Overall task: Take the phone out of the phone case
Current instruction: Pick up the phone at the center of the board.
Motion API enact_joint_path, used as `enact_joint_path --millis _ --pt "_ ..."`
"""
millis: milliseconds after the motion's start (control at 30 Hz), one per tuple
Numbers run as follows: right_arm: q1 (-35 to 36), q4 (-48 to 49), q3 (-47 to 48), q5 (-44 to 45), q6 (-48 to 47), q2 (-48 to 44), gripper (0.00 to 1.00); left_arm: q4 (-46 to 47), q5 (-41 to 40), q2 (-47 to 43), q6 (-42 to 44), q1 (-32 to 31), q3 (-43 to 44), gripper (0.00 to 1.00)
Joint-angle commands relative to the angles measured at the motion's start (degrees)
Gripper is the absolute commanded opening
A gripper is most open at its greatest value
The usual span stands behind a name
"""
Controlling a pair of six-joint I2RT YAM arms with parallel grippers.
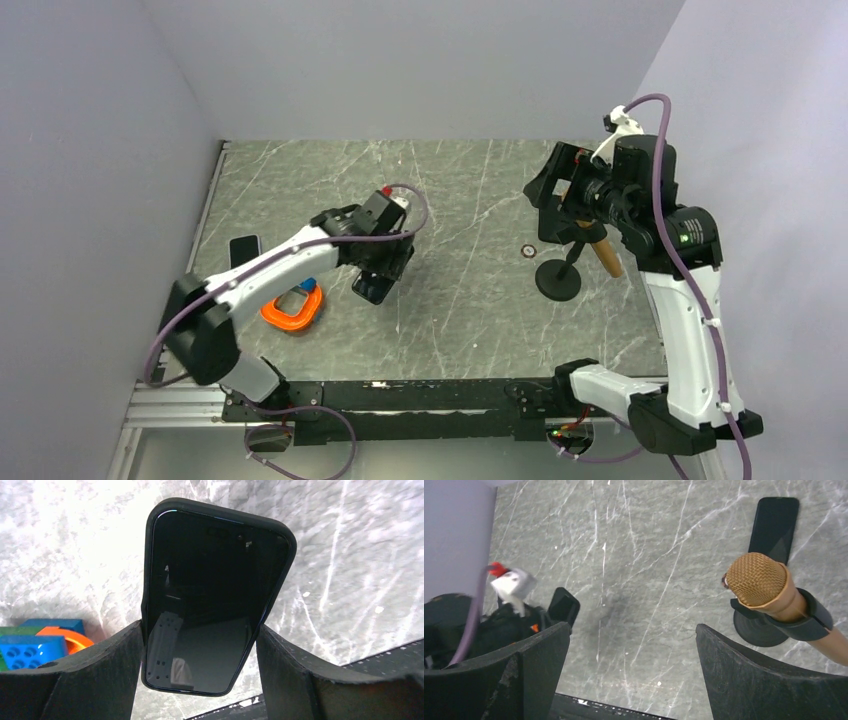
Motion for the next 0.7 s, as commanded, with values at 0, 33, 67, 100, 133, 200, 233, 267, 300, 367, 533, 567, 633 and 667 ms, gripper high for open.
enact_joint_path --millis 0,33,67,100,133,200,233,267,300,367,533,567,633,667 --pt "0.0 2.5 1.6 -3.4 2.8 2.2 1.0 3.5 -0.7 -11.9 -4.3 0.0 -2.7 0.0" --pt "0.1 2.8 2.0 -4.1 3.3 2.8 1.0 4.8 -0.2 -14.3 -5.0 0.0 -3.9 0.0" --pt "0.3 3.0 2.5 -4.8 3.9 3.4 1.0 6.2 0.3 -16.9 -5.9 0.0 -4.9 0.0" --pt "1.0 3.4 2.9 -5.3 4.5 4.1 1.0 8.1 1.1 -19.3 -6.5 0.0 -6.2 0.0" --pt "2.1 3.7 3.3 -5.7 5.1 4.9 0.99 10.2 1.8 -21.7 -7.2 0.0 -7.4 0.0" --pt "5.4 5.1 3.4 -5.5 6.6 6.3 0.98 13.8 2.6 -25.9 -8.5 0.0 -9.4 0.0" --pt "7.3 5.9 3.4 -5.5 7.4 7.0 0.97 15.1 2.9 -27.5 -9.1 0.0 -10.0 0.0" --pt "9.5 6.6 3.2 -5.7 8.3 7.8 0.95 16.4 3.1 -28.8 -9.4 0.0 -10.5 0.0" --pt "11.5 7.4 2.9 -6.0 9.1 8.6 0.93 17.2 3.1 -29.8 -9.5 0.0 -10.6 0.0" --pt "15.2 9.7 1.7 -6.7 10.9 10.2 0.89 17.8 3.1 -30.9 -9.6 0.0 -10.0 0.0" --pt "22.9 19.1 -4.2 -10.5 17.0 12.2 0.85 16.7 3.7 -31.0 -9.1 0.0 -7.7 0.0" --pt "23.9 20.9 -5.3 -10.9 17.8 12.7 0.85 16.5 3.9 -31.0 -9.1 0.0 -7.4 0.0" --pt "25.9 23.7 -6.8 -12.1 19.1 14.2 0.85 16.2 4.2 -31.1 -9.1 0.0 -7.2 0.0" --pt "26.7 24.2 -7.1 -12.2 19.6 14.9 0.83 16.2 4.3 -31.2 -9.1 0.0 -7.2 0.0"
